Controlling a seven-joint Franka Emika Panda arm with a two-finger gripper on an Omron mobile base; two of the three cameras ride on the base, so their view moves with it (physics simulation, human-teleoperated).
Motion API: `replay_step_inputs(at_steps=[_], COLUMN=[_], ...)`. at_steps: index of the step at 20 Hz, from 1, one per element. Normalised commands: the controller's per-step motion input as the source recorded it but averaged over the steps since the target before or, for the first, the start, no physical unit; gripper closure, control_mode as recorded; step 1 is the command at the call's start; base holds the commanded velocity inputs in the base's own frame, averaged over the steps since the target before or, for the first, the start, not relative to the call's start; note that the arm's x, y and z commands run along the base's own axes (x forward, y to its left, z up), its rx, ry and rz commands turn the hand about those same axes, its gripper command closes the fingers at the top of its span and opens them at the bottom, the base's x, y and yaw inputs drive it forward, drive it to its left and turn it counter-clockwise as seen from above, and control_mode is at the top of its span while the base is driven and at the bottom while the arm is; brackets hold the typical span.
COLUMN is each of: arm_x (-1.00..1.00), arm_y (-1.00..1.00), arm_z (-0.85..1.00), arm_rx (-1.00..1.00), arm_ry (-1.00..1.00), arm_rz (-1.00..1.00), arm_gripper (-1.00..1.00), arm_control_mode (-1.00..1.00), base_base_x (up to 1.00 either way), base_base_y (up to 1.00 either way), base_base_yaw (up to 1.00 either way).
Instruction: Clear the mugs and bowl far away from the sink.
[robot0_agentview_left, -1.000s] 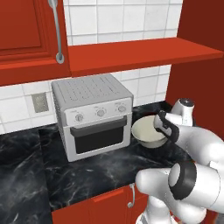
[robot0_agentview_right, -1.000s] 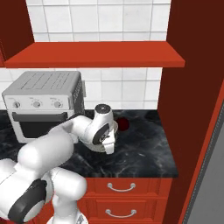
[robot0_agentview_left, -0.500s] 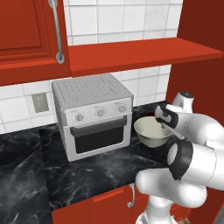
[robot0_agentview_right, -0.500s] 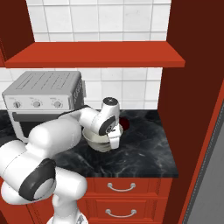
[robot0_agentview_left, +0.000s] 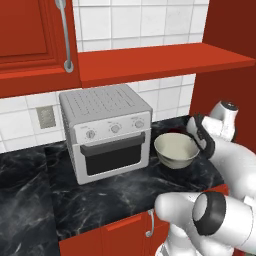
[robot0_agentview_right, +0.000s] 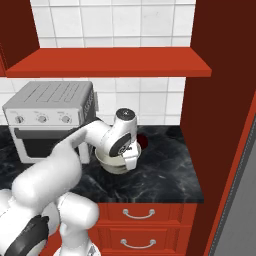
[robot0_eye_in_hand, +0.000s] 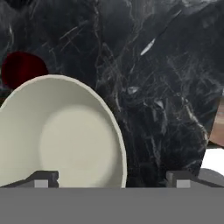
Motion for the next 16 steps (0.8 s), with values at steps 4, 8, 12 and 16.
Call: replay_step_inputs(at_steps=[4,8,12,16], arm_x=[-0.63,-0.66,-0.73,-0.39], arm_y=[0.0,0.0,0.0,0.02], arm_z=[0.86,0.9,0.8,0.38], arm_rx=[-0.14,-0.18,-0.35,-0.08], arm_ry=[-0.21,-0.01,-0.01,0.12], arm_rz=[0.0,0.13,0.35,0.55], arm_gripper=[-1.0,-1.0,-1.0,-1.0], arm_control_mode=[-1.0,-1.0,-1.0,-1.0], base_base_x=[0.0,0.0,0.0,0.0], base_base_y=[0.0,0.0,0.0,0.0], base_base_yaw=[0.0,0.0,0.0,0.0])
